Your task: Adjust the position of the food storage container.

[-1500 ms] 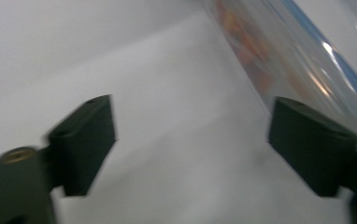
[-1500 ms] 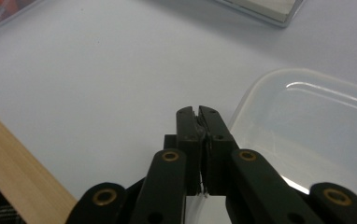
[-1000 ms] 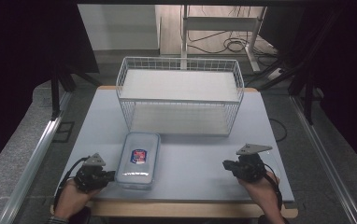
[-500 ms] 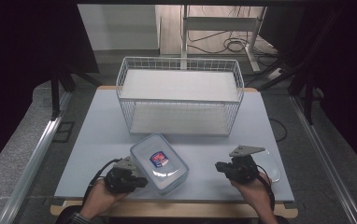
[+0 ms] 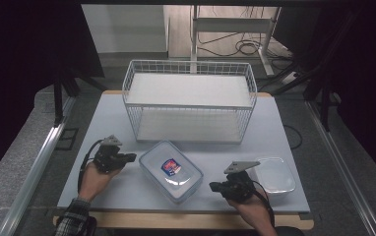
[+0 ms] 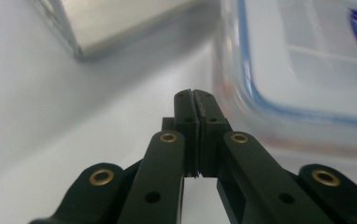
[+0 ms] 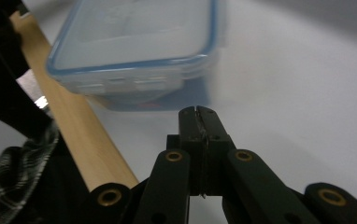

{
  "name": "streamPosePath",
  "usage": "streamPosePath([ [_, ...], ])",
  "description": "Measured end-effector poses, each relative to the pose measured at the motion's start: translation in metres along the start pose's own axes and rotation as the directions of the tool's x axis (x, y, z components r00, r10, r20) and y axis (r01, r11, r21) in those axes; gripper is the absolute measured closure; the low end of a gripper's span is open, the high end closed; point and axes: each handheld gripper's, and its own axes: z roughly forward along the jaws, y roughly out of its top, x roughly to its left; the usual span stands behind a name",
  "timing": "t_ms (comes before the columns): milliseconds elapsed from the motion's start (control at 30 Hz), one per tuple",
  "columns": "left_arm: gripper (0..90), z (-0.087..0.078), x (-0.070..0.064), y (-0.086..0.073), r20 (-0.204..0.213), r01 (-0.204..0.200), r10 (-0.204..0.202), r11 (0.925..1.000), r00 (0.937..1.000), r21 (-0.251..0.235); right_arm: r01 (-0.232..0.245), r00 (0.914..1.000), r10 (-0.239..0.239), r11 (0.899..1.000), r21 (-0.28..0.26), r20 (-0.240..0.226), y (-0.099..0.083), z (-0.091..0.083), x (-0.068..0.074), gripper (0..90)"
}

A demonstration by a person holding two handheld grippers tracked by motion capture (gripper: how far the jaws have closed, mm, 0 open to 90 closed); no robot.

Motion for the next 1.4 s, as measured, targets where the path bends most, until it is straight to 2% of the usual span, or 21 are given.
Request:
streamPosePath([
  [33, 89.4, 0.000, 0.000, 0.000, 0.000, 0.000, 0.000, 1.0000, 1.0000, 0.000, 0.000, 1.0000, 0.000, 1.000, 0.000, 0.000, 0.000, 0.000, 0.000, 89.3],
  [67, 89.3, 0.006, 0.000, 0.003, 0.026, -0.003, 0.003, 1.0000, 0.9996, 0.007, -0.011, 0.9996, 0.011, 1.000, 0.008, -0.025, 0.002, 0.008, 0.003, 89.3],
  [100, 89.3, 0.010, -0.001, 0.004, 0.044, -0.005, 0.004, 0.9999, 0.9990, 0.012, -0.011, 0.9996, 0.011, 1.000, 0.008, -0.025, 0.002, 0.008, 0.003, 89.3],
  [167, 89.8, 0.016, -0.006, 0.005, 0.028, -0.021, 0.020, 0.9989, 0.9994, 0.042, -0.024, 0.9989, 0.024, 1.000, 0.014, -0.041, 0.003, 0.014, 0.004, 89.3],
  [267, 89.9, 0.016, -0.011, 0.000, 0.041, -0.017, 0.014, 0.9982, 0.9991, 0.057, -0.029, 0.9991, 0.030, 0.999, 0.023, -0.031, 0.006, 0.019, 0.005, 89.3],
  [400, 89.9, 0.012, -0.020, -0.005, 0.044, 0.014, -0.016, 0.9983, 0.9989, 0.057, -0.063, 0.9980, 0.063, 0.998, 0.021, 0.002, 0.008, 0.019, -0.002, 89.2],
  [433, 89.9, 0.012, -0.024, -0.007, 0.053, 0.017, -0.021, 0.9979, 0.9984, 0.063, -0.069, 0.9974, 0.069, 0.997, 0.019, 0.022, 0.009, 0.018, -0.007, 89.3],
  [500, 89.9, 0.012, -0.027, -0.009, 0.059, 0.017, -0.020, 0.9979, 0.9981, 0.062, -0.072, 0.9970, 0.072, 0.997, 0.016, 0.030, 0.010, 0.018, -0.009, 89.3],
  [533, 89.8, 0.011, -0.030, -0.010, 0.071, 0.018, -0.022, 0.9979, 0.9973, 0.062, -0.074, 0.9956, 0.073, 0.997, 0.017, 0.059, 0.013, 0.017, -0.016, 89.3],
  [600, 89.8, 0.009, -0.035, -0.011, 0.079, 0.015, -0.020, 0.9980, 0.9967, 0.062, -0.078, 0.9945, 0.077, 0.997, 0.016, 0.071, 0.014, 0.018, -0.018, 89.3],
  [700, 89.7, 0.008, -0.041, -0.012, 0.087, 0.024, -0.030, 0.9976, 0.9958, 0.065, -0.094, 0.9911, 0.093, 0.996, 0.006, 0.096, 0.019, 0.018, -0.029, 89.3],
  [767, 89.7, 0.007, -0.045, -0.013, 0.087, 0.024, -0.029, 0.9976, 0.9958, 0.064, -0.096, 0.9880, 0.095, 0.995, 0.000, 0.122, 0.023, 0.019, -0.036, 89.2],
  [1000, 88.8, 0.004, -0.065, -0.020, 0.105, 0.001, -0.009, 0.9976, 0.9944, 0.069, -0.112, 0.9800, 0.113, 0.994, -0.016, 0.164, 0.029, 0.020, -0.050, 89.3],
  [1133, 87.4, 0.005, -0.070, -0.021, 0.119, -0.010, 0.002, 0.9973, 0.9929, 0.073, -0.110, 0.9796, 0.113, 0.994, -0.024, 0.166, 0.028, 0.020, -0.053, 89.2],
  [1167, 86.2, 0.005, -0.070, -0.021, 0.117, -0.013, 0.004, 0.9973, 0.9931, 0.072, -0.108, 0.9805, 0.110, 0.994, -0.021, 0.163, 0.027, 0.021, -0.053, 89.1],
  [1233, 75.3, 0.003, -0.069, -0.021, 0.106, -0.011, 0.004, 0.9974, 0.9944, 0.071, -0.077, 0.9800, 0.080, 0.997, -0.023, 0.183, 0.026, 0.020, -0.050, 87.0],
  [1267, 69.2, 0.003, -0.068, -0.022, 0.085, -0.016, 0.010, 0.9975, 0.9963, 0.069, -0.073, 0.9792, 0.078, 0.997, -0.030, 0.187, 0.025, 0.018, -0.048, 85.5],
  [1300, 69.2, 0.002, -0.067, -0.022, 0.054, -0.020, 0.016, 0.9976, 0.9984, 0.067, -0.073, 0.9792, 0.078, 0.997, -0.030, 0.187, 0.025, 0.018, -0.048, 85.5],
  [1333, 62.6, 0.001, -0.065, -0.022, 0.028, -0.018, 0.017, 0.9978, 0.9995, 0.063, -0.065, 0.9793, 0.071, 0.997, -0.034, 0.190, 0.025, 0.015, -0.047, 82.4],
  [1400, 52.3, 0.000, -0.061, -0.023, 0.012, -0.009, 0.009, 0.9986, 0.9999, 0.052, -0.040, 0.9776, 0.049, 0.998, -0.046, 0.205, 0.024, 0.010, -0.045, 77.3],
])
